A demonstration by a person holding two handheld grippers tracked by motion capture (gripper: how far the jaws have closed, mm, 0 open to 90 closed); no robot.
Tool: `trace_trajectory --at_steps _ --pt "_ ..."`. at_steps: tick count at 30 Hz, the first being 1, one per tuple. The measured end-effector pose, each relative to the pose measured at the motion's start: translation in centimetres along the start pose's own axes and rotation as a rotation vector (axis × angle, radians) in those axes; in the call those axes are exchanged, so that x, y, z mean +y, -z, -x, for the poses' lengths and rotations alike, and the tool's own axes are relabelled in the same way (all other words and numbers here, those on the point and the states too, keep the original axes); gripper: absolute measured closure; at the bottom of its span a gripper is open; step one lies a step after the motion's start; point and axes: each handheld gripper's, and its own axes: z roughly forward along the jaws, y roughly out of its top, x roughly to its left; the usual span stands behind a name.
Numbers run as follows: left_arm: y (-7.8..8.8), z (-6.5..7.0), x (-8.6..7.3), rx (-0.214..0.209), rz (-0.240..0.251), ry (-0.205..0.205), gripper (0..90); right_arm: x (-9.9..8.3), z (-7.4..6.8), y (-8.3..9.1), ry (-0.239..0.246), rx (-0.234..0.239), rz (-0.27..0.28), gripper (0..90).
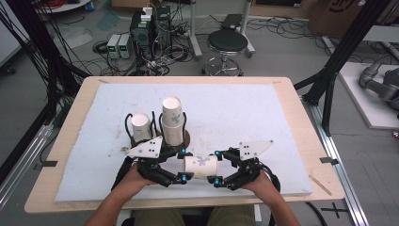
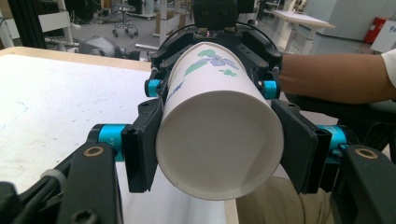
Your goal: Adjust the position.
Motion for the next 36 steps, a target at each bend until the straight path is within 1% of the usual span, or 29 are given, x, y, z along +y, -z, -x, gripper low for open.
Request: trace_trajectory --at_steps 6,8,11,14,17,18,20,22,25,27,29,31,34,36 --pt "-0.1 0.0 0.0 -0.005 0.012 -0.001 37.3 -0.1 0.0 0.4 -0.011 0.025 0.040 33.9" --pt "-0.1 0.0 0.0 -0.009 0.012 0.003 37.3 0.0 0.0 0.6 -0.021 0.027 0.037 34.6" --pt "-0.1 0.0 0.0 -0.007 0.010 0.010 37.2 0.0 0.1 0.7 -0.022 0.030 0.048 36.3" --pt "-0.2 0.1 -0.1 -0.003 0.002 0.030 36.6 0.1 0.1 0.8 -0.030 0.035 0.043 37.5" --pt "-0.4 0.2 0.0 0.031 -0.016 0.059 28.5 0.2 0.1 0.8 -0.041 0.046 0.039 38.4" --pt "-0.4 0.3 0.1 0.036 -0.019 0.060 25.3 0.2 0.1 0.8 -0.055 0.053 0.028 38.4" --pt "-0.4 0.4 0.2 0.051 -0.035 0.068 18.2 0.3 0.1 0.9 -0.050 0.049 0.018 38.4" --pt "-0.4 0.5 0.3 0.068 -0.049 0.073 16.5 0.4 0.1 0.9 -0.043 0.042 0.014 38.4" --pt "-0.2 0.7 0.5 0.078 -0.080 0.070 16.4 0.8 0.1 1.2 -0.045 0.022 -0.015 38.4" --pt "0.0 0.8 0.7 0.099 -0.098 0.060 16.4 1.0 0.2 1.4 -0.036 0.005 -0.033 38.4" --pt "0.2 0.8 1.0 0.114 -0.112 0.052 16.4 1.5 0.2 1.4 -0.024 -0.016 -0.075 38.4" --pt "0.4 0.8 1.2 0.122 -0.132 0.042 16.4 2.0 0.1 1.3 -0.012 -0.039 -0.133 38.4" --pt "0.6 0.8 1.5 0.135 -0.150 0.039 16.4 2.9 0.1 1.1 0.009 -0.047 -0.188 38.2" --pt "0.6 0.8 1.6 0.140 -0.166 0.030 16.4 3.5 0.1 1.0 0.019 -0.052 -0.217 38.1"
